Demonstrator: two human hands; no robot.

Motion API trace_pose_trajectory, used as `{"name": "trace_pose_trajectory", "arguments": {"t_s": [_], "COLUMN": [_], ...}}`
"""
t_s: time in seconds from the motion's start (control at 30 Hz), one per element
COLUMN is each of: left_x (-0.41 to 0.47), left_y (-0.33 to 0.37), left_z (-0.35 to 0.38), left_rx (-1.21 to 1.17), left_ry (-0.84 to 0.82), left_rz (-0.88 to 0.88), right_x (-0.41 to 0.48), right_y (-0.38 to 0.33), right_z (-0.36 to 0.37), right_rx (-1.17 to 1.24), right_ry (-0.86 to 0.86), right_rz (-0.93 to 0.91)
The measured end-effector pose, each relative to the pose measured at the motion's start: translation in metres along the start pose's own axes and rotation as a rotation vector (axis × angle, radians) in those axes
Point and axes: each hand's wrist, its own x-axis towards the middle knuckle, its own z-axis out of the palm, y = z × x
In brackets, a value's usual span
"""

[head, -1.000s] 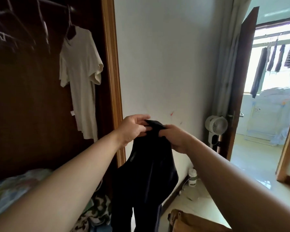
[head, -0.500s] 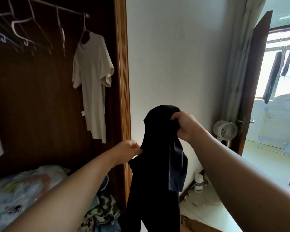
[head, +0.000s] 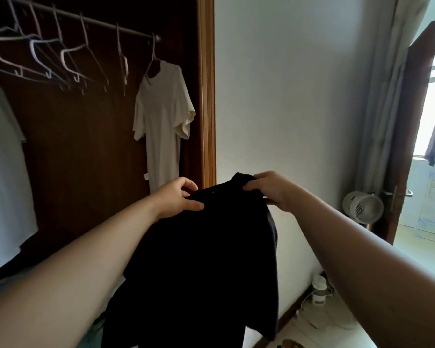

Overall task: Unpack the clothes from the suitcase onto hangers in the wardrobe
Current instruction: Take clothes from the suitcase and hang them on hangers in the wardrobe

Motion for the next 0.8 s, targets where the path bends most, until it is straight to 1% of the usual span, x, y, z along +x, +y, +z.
{"name": "trace_pose_trajectory", "arguments": {"t_s": [0.1, 0.2, 0.27, 0.37, 0.5, 0.6, 0.7, 0.77, 0.8], "left_x": [-0.002, -0.003, 0.003, 0.016, 0.037, 0.051, 0.067, 0.077, 0.083], "left_y": [-0.012, -0.020, -0.030, -0.046, -0.067, -0.079, -0.085, -0.083, -0.080], "left_z": [-0.021, -0.048, -0.072, -0.111, -0.163, -0.198, -0.229, -0.246, -0.253], "left_rx": [0.024, 0.002, 0.069, 0.167, 0.280, 0.179, -0.067, -0.156, -0.193], "left_ry": [0.014, 0.125, 0.181, 0.197, 0.210, 0.285, 0.374, 0.416, 0.446], "left_rz": [-0.001, -0.006, -0.011, -0.025, -0.141, -0.219, -0.251, -0.258, -0.239], "right_x": [0.015, 0.036, 0.055, 0.084, 0.121, 0.146, 0.166, 0.177, 0.186], "right_y": [-0.013, -0.030, -0.044, -0.068, -0.103, -0.129, -0.155, -0.172, -0.180], "right_z": [0.029, 0.059, 0.080, 0.107, 0.134, 0.149, 0.157, 0.162, 0.166], "right_rx": [0.000, 0.076, 0.134, 0.201, 0.214, 0.217, 0.237, 0.228, 0.184], "right_ry": [-0.014, 0.006, 0.010, -0.005, 0.037, 0.072, 0.077, 0.066, 0.077], "right_rz": [0.006, 0.026, 0.023, 0.023, 0.005, -0.027, -0.049, -0.041, -0.056]}}
